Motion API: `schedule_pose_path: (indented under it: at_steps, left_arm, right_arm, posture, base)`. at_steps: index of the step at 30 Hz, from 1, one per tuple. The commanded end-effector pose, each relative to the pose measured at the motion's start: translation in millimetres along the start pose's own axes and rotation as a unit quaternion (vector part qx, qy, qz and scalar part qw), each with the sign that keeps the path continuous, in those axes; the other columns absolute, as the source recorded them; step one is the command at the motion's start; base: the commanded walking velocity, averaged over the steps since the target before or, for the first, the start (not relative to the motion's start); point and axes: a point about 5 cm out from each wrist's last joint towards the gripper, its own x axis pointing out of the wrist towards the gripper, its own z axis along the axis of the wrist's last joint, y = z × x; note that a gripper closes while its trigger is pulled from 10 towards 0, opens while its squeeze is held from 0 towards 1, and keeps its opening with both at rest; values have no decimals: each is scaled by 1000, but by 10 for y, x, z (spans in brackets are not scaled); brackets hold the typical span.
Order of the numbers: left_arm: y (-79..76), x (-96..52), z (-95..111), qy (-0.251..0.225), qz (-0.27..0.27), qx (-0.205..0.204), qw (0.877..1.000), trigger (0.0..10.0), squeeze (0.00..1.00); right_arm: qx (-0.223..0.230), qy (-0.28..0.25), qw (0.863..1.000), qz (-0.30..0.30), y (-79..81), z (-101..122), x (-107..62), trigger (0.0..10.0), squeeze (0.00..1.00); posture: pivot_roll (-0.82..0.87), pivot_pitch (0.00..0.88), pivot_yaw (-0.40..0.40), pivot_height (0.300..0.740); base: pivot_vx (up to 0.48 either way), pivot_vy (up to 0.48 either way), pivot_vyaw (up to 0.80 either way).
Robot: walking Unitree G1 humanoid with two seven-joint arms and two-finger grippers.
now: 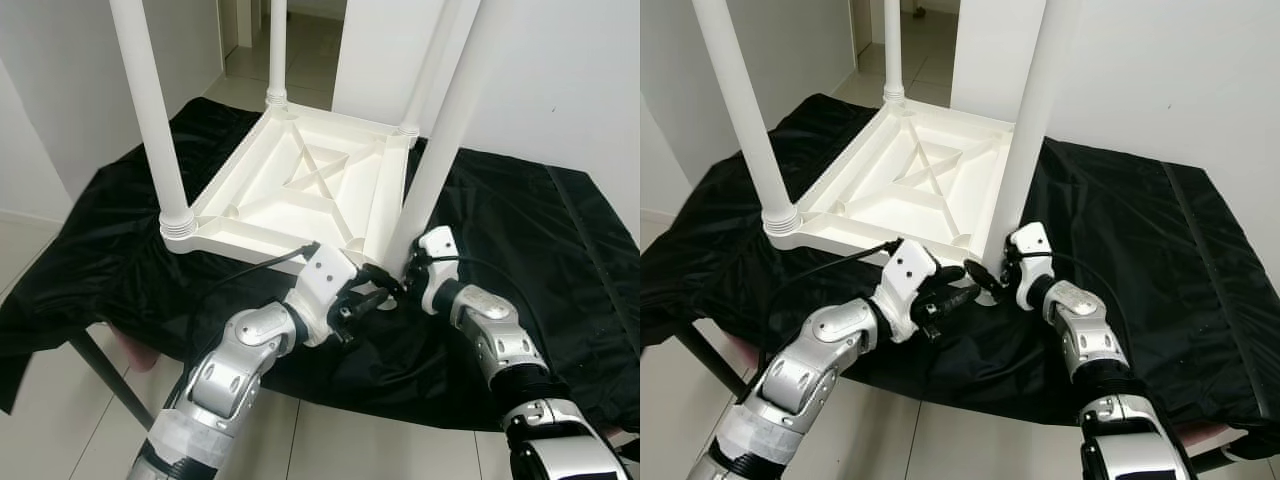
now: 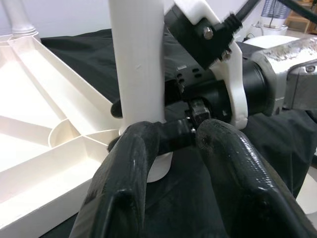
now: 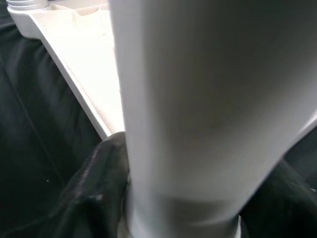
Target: Building children table
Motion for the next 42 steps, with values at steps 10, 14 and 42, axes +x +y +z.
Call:
schedule_pose_path:
  at_steps: [10, 14, 42]
  left_arm:
    - [0, 17, 18, -2, 25, -3, 1000, 10000, 0]
    - [6, -4, 15, 0, 28, -1, 1000, 10000, 0]
    - [45, 200, 92, -14, 9, 9, 1000, 10000, 0]
  right_arm:
    - [14, 0, 1000, -8, -91, -64, -121, 0, 0]
    - [30, -14, 998, -47, -73, -72, -136, 10000, 0]
    - [131, -10, 874, -467, 381, -238, -221, 10000, 0]
  posture:
    - [23, 0, -127, 740]
    - [21, 10, -115, 740]
    - [-70, 0, -73, 740]
  base:
    - [0, 0, 0]
    - [0, 0, 0]
    - [0, 0, 0]
